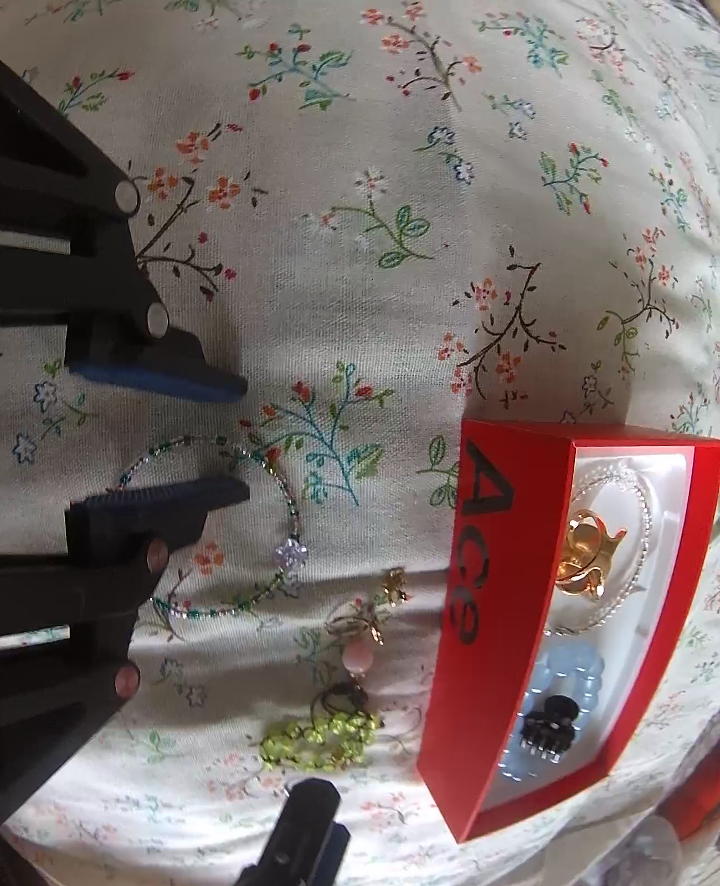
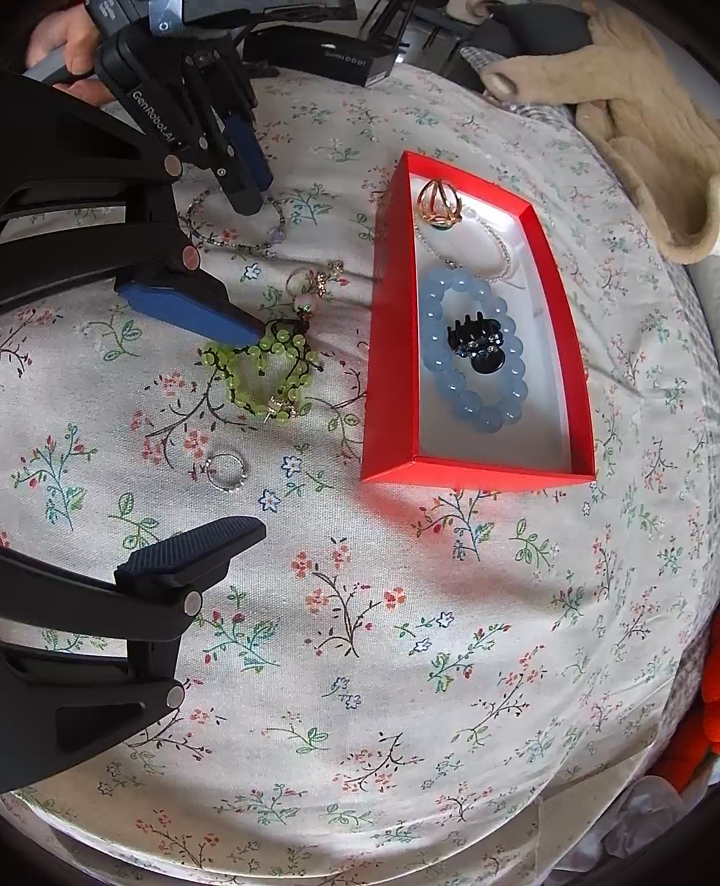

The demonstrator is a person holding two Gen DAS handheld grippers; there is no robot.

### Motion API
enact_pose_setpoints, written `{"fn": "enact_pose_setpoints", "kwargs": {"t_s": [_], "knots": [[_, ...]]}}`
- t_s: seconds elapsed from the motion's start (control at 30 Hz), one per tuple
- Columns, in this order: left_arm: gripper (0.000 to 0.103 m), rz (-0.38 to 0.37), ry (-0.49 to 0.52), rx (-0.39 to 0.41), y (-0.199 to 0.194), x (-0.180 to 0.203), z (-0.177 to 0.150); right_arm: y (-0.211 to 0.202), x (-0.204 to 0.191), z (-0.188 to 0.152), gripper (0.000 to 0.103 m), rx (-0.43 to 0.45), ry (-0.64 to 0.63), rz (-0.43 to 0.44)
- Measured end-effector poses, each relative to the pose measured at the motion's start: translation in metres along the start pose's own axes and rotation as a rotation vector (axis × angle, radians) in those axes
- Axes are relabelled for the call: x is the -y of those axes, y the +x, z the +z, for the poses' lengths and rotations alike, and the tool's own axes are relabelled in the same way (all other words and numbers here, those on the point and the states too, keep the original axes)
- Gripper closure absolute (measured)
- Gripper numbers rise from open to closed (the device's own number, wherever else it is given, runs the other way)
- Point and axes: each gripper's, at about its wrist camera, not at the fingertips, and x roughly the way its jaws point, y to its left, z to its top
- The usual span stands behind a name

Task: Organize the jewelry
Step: 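Grasp thin green-beaded bracelet with left tool while right grasps lime green beaded bracelet, then lift the thin beaded bracelet with the left tool into the red box and open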

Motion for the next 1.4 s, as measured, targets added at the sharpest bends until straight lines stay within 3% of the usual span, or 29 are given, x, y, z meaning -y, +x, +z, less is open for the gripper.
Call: {"fn": "enact_pose_setpoints", "kwargs": {"t_s": [0.03, 0.1, 0.37, 0.4, 0.47, 0.57, 1.13, 1.4], "knots": [[0.096, 0.011, 0.010, 0.003, 0.001, 0.002, 0.000, 0.000, 0.000, 0.000, 0.036, -0.001, 0.001, -0.001], [0.103, 0.014, 0.011, 0.006, 0.000, 0.004, 0.001, 0.001, -0.001, 0.001, 0.036, -0.003, 0.005, -0.003], [0.103, -0.002, 0.015, 0.047, -0.013, 0.011, 0.003, 0.001, 0.000, 0.004, 0.039, 0.022, 0.053, 0.033], [0.103, -0.003, 0.014, 0.047, -0.013, 0.012, 0.002, -0.001, 0.000, 0.004, 0.043, 0.032, 0.052, 0.034], [0.103, -0.003, 0.008, 0.046, -0.013, 0.014, 0.002, -0.001, -0.001, 0.006, 0.063, 0.040, 0.044, 0.033], [0.103, -0.003, 0.001, 0.042, -0.016, 0.011, -0.003, 0.005, 0.000, 0.007, 0.079, 0.023, 0.041, 0.037], [0.103, -0.005, -0.005, 0.035, -0.009, 0.003, 0.001, 0.023, -0.017, 0.012, 0.094, 0.005, -0.061, -0.040], [0.103, -0.011, -0.008, 0.041, -0.012, 0.000, 0.001, 0.014, -0.015, 0.011, 0.095, 0.019, -0.060, -0.018]]}}
